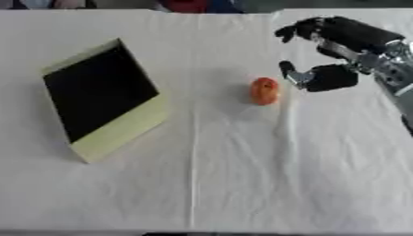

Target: Pick up objects on the table and place them in the box.

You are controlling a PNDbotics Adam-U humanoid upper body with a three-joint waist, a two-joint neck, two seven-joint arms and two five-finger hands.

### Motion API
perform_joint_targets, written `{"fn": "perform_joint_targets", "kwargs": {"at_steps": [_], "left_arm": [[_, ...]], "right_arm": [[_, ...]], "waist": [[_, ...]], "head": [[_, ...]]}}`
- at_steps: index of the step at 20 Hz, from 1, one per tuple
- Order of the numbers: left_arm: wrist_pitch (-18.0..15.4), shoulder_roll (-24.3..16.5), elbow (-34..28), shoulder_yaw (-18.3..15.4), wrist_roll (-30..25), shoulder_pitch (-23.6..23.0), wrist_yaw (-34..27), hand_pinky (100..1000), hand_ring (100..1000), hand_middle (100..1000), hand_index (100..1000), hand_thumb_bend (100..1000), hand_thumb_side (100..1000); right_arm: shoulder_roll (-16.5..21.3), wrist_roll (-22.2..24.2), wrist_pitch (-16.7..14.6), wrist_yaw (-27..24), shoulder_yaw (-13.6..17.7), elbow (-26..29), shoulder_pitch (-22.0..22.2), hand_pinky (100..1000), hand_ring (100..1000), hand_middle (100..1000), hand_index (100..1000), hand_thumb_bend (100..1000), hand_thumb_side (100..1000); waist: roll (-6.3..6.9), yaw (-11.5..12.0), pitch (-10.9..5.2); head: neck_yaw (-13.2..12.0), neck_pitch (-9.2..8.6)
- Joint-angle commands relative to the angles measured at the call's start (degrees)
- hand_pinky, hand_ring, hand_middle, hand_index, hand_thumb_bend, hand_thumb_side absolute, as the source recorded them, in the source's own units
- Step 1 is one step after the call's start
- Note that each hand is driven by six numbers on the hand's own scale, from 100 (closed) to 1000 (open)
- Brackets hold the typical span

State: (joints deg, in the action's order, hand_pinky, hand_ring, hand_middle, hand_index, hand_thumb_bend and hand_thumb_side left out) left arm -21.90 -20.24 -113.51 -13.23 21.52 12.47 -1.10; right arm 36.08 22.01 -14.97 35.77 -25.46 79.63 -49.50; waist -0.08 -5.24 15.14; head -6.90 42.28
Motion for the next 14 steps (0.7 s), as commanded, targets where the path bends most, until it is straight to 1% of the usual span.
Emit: {"fn": "perform_joint_targets", "kwargs": {"at_steps": [1,3,6,7,8,9,12,13,14], "left_arm": [[0.06,-1.0,-1.08,-0.02,-0.28,0.68,-0.36,568,701,771,771,100,674],[0.1,-0.95,-1.08,0.01,-0.34,0.73,-0.37,568,701,771,771,100,673],[0.13,-0.89,-1.08,0.03,-0.4,0.75,-0.31,568,701,771,771,100,672],[0.15,-0.84,-1.08,0.04,-0.41,0.75,-0.28,568,701,771,771,100,672],[0.15,-0.79,-1.08,0.05,-0.43,0.74,-0.26,568,701,771,771,100,672],[0.16,-0.73,-1.08,0.05,-0.44,0.72,-0.25,568,701,771,771,100,672],[0.2,-0.54,-1.08,0.1,-0.5,0.73,-0.31,568,701,772,771,100,673],[0.21,-0.5,-1.08,0.12,-0.54,0.77,-0.34,568,701,771,771,100,672],[0.23,-0.46,-1.08,0.15,-0.58,0.79,-0.37,568,701,772,771,100,672]], "right_arm": [[0.36,2.88,0.89,1.4,0.3,-0.38,-1.54,899,889,819,984,100,608],[-0.16,4.7,1.97,2.28,0.37,-0.28,-1.75,901,882,822,985,100,607],[-1.31,6.62,3.5,4.25,0.51,0.03,-1.96,904,879,820,986,100,576],[-1.72,7.07,3.9,4.96,0.44,-0.05,-1.98,908,882,824,989,100,539],[-2.09,7.45,4.24,5.69,0.37,-0.23,-2.02,908,882,823,989,100,531],[-2.44,7.72,4.64,6.47,0.38,-0.54,-2.03,911,885,824,993,100,463],[-3.56,8.08,5.42,8.72,0.45,-1.56,-2.05,916,895,832,1000,100,465],[-3.89,8.21,5.53,9.4,0.41,-2.0,-2.1,921,903,838,1000,100,493],[-4.23,8.39,5.52,10.07,0.34,-2.44,-2.17,922,904,839,1000,100,500]], "waist": [[0.07,0.07,-1.02],[0.1,0.13,-1.02],[0.2,0.3,-1.03],[0.23,0.38,-1.02],[0.26,0.43,-1.01],[0.3,0.49,-0.97],[0.39,0.6,-0.85],[0.42,0.63,-0.81],[0.45,0.65,-0.77]], "head": [[-0.01,-0.02],[0.08,0.04],[0.24,-0.03],[0.33,-0.05],[0.4,-0.06],[0.46,-0.05],[0.56,0.09],[0.61,0.08],[0.62,0.07]]}}
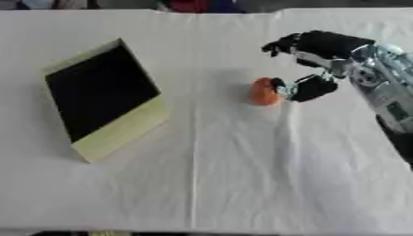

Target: Pick up objects on the table and place them in the box.

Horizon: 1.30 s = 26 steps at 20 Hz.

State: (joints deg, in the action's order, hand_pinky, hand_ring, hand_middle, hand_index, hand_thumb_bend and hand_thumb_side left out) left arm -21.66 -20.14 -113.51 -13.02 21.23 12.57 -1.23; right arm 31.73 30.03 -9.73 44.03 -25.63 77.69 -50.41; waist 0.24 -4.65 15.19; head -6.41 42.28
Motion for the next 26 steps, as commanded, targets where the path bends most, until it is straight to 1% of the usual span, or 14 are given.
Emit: {"fn": "perform_joint_targets", "kwargs": {"at_steps": [1,5,9,12,13,14,17,19,22,23,25,26], "left_arm": [[0.02,-0.52,-1.08,-0.03,-0.34,0.69,-0.27,568,701,772,771,100,672],[0.1,-0.35,-1.08,0.03,-0.51,0.67,-0.42,567,700,772,770,100,672],[0.19,-0.19,-1.08,0.09,-0.69,0.6,-0.61,567,699,772,770,100,673],[0.22,-0.14,-1.08,0.08,-0.77,0.6,-0.69,567,699,772,770,100,673],[0.23,-0.1,-1.08,0.09,-0.8,0.62,-0.72,567,699,772,769,100,674],[0.25,-0.07,-1.08,0.11,-0.84,0.64,-0.76,567,699,772,769,100,674],[0.27,0.01,-1.08,0.1,-0.91,0.65,-0.84,567,699,772,769,100,674],[0.25,0.04,-1.08,0.11,-1.01,0.63,-0.87,567,699,773,769,100,673],[0.26,0.09,-1.08,0.11,-1.11,0.66,-0.95,567,699,773,769,100,673],[0.28,0.1,-1.08,0.12,-1.14,0.67,-0.99,567,699,773,770,100,673],[0.28,0.13,-1.08,0.14,-1.21,0.69,-1.08,567,699,773,769,100,673],[0.29,0.16,-1.08,0.15,-1.26,0.69,-1.11,567,699,773,769,100,673]], "right_arm": [[-0.27,0.5,0.13,2.35,0.43,-0.89,-1.33,922,908,843,1000,100,568],[-1.42,0.86,-0.81,4.57,-0.1,-2.27,-1.56,927,910,847,1000,108,625],[-2.14,0.65,-1.74,7.05,-0.38,-3.98,-1.84,928,910,843,1000,122,634],[-2.4,0.27,-2.42,7.93,-0.32,-4.92,-1.92,929,910,842,1000,123,636],[-2.45,0.2,-2.55,8.16,-0.35,-5.29,-1.84,926,907,814,991,131,642],[-2.52,0.14,-2.66,8.43,-0.39,-5.71,-1.74,925,906,808,988,134,642],[-2.47,-0.05,-2.87,9.58,-0.4,-6.68,-1.66,927,903,777,972,162,633],[-2.33,-0.25,-2.91,10.7,-0.31,-7.13,-1.65,929,904,779,975,172,605],[-2.19,0.15,-3.33,11.67,-0.24,-7.8,-1.79,928,903,791,980,169,566],[-2.18,0.33,-3.45,11.75,-0.2,-8.0,-1.86,927,902,790,981,165,530],[-2.26,0.67,-3.44,11.91,-0.12,-8.3,-1.88,925,903,793,985,155,503],[-2.32,0.82,-3.43,11.93,-0.13,-8.46,-1.85,922,899,787,982,154,518]], "waist": [[0.16,0.08,-0.8],[0.3,0.26,-0.71],[0.36,0.43,-0.6],[0.36,0.46,-0.57],[0.37,0.49,-0.53],[0.38,0.51,-0.5],[0.41,0.51,-0.46],[0.44,0.5,-0.44],[0.46,0.41,-0.41],[0.46,0.38,-0.4],[0.49,0.36,-0.37],[0.5,0.39,-0.35]], "head": [[0.17,0.07],[0.25,0.06],[0.22,0.09],[0.18,0.12],[0.13,0.1],[0.09,0.08],[0.02,0.06],[-0.07,0.08],[-0.08,0.12],[-0.1,0.09],[-0.12,0.03],[-0.12,-0.03]]}}
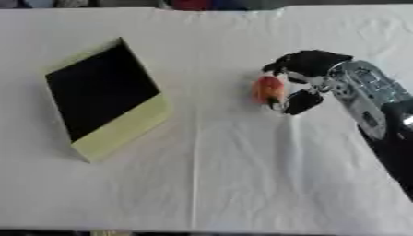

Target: Pick up objects on the table and place them in the box.

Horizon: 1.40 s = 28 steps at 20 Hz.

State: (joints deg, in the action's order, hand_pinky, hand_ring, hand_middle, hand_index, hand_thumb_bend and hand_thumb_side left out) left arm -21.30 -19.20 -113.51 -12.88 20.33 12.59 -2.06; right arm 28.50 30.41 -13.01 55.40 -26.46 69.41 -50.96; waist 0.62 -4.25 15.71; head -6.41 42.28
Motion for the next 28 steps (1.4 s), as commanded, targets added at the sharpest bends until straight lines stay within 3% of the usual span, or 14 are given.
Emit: {"fn": "perform_joint_targets", "kwargs": {"at_steps": [1,9,13,15,19,21,28], "left_arm": [[-0.07,-0.76,-1.08,0.02,-0.39,0.67,-0.3,567,699,773,769,100,674],[0.11,-0.45,-1.08,0.15,-0.71,0.76,-0.61,566,699,773,768,100,675],[0.16,-0.41,-1.08,0.15,-0.84,0.79,-0.69,566,699,773,768,100,674],[0.19,-0.41,-1.08,0.18,-0.91,0.82,-0.72,565,699,773,768,100,674],[0.25,-0.43,-1.08,0.19,-1.11,0.91,-0.74,565,699,774,768,100,670],[0.27,-0.41,-1.08,0.17,-1.17,0.95,-0.77,565,700,774,768,100,662],[0.32,-0.42,-1.08,0.1,-1.34,1.06,-0.85,566,701,774,766,100,662]], "right_arm": [[0.82,0.49,-0.13,0.51,0.68,-0.31,-1.29,921,898,784,980,154,516],[-0.46,-0.43,0.06,-0.09,0.3,-1.28,-1.19,895,870,667,922,107,580],[-0.8,-1.38,0.23,-0.53,0.38,-1.31,-1.28,876,839,555,796,100,573],[-0.81,-2.28,0.57,-0.81,0.46,-1.0,-1.44,873,830,537,777,100,563],[-0.86,-4.37,1.57,-1.15,0.48,-0.5,-1.77,862,792,499,737,100,396],[-1.02,-5.12,2.2,-1.6,0.45,-0.45,-1.94,852,777,493,731,100,131],[-1.38,-6.53,5.69,-6.77,1.01,1.61,-2.63,815,774,477,721,100,100]], "waist": [[0.14,0.01,-0.86],[0.31,0.22,-0.57],[0.38,0.41,-0.43],[0.35,0.39,-0.4],[0.26,0.42,-0.44],[0.22,0.47,-0.48],[0.14,0.36,-0.6]], "head": [[-0.13,-0.06],[0.03,-0.37],[0.01,-0.41],[-0.02,-0.41],[-0.14,-0.44],[-0.22,-0.44],[-0.33,-0.44]]}}
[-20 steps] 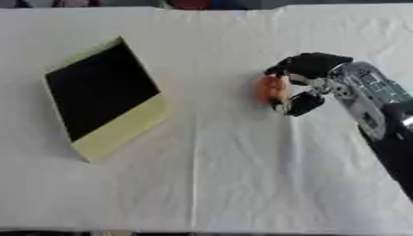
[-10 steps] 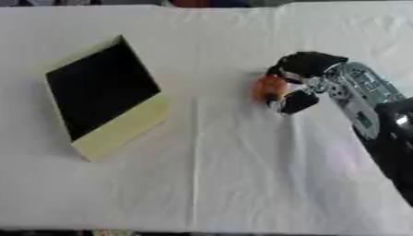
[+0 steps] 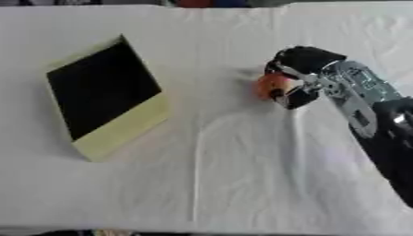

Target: Pick up objects on the table and place them in the box.

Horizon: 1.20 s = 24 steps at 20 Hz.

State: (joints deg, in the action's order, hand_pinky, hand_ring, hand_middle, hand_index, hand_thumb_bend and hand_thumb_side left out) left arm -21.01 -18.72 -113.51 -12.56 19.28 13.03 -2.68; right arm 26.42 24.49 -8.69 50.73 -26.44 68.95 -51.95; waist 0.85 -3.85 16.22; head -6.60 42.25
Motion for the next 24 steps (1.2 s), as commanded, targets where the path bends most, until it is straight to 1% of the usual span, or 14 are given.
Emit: {"fn": "perform_joint_targets", "kwargs": {"at_steps": [1,5,9,10,11,12,14,18,23,24], "left_arm": [[0.06,-0.91,-1.08,-0.21,-0.34,0.66,-0.24,566,701,774,766,100,661],[0.14,-0.95,-1.08,-0.22,-0.5,0.72,-0.21,566,701,774,766,100,661],[0.19,-1.0,-1.08,-0.23,-0.61,0.62,-0.25,566,702,775,766,100,661],[0.19,-1.02,-1.08,-0.23,-0.64,0.6,-0.27,567,702,775,767,100,661],[0.19,-1.03,-1.08,-0.22,-0.66,0.58,-0.29,567,702,775,767,100,660],[0.2,-1.04,-1.08,-0.19,-0.69,0.57,-0.33,567,703,775,767,100,660],[0.18,-1.04,-1.08,-0.15,-0.78,0.53,-0.39,567,703,775,767,100,659],[0.15,-1.04,-1.08,-0.01,-0.97,0.54,-0.53,567,703,775,767,100,659],[0.08,-0.92,-1.08,0.27,-1.29,0.63,-0.84,568,704,775,768,100,658],[0.09,-0.89,-1.08,0.31,-1.36,0.61,-0.92,568,704,775,768,100,658]], "right_arm": [[0.74,-0.77,2.03,-3.03,1.04,2.6,-1.88,812,773,475,719,100,100],[0.58,-0.67,4.31,-6.37,0.9,4.55,-3.07,800,767,466,713,100,100],[-0.36,-0.31,5.97,-8.31,0.81,7.07,-5.16,792,767,463,713,100,114],[-0.7,-0.11,6.17,-8.54,0.73,7.72,-5.88,796,769,464,714,100,198],[-1.16,0.14,6.29,-8.56,0.59,8.3,-6.79,797,771,465,715,100,105],[-1.74,0.48,6.39,-8.42,0.43,8.76,-7.74,800,772,466,715,100,100],[-3.22,1.06,6.49,-7.87,0.15,9.5,-9.6,801,774,467,715,100,105],[-7.5,2.03,6.58,-6.59,-0.52,10.0,-13.49,807,776,470,717,100,100],[-14.11,3.47,5.9,-3.93,-2.12,8.31,-18.57,816,781,476,722,100,100],[-16.29,3.72,5.91,-3.06,-2.38,7.29,-19.71,817,783,478,722,100,100]], "waist": [[-0.13,-0.07,-1.12],[-0.24,-0.07,-1.26],[-0.33,-0.03,-1.47],[-0.35,-0.02,-1.53],[-0.36,-0.01,-1.59],[-0.37,0.0,-1.65],[-0.36,0.03,-1.79],[-0.3,0.32,-2.06],[-0.19,1.24,-2.45],[-0.17,1.34,-2.51]], "head": [[-0.12,-0.43],[-0.06,-0.47],[0.06,-0.53],[0.13,-0.56],[0.21,-0.59],[0.28,-0.59],[0.41,-0.55],[0.86,-0.46],[1.74,-0.52],[1.82,-0.55]]}}
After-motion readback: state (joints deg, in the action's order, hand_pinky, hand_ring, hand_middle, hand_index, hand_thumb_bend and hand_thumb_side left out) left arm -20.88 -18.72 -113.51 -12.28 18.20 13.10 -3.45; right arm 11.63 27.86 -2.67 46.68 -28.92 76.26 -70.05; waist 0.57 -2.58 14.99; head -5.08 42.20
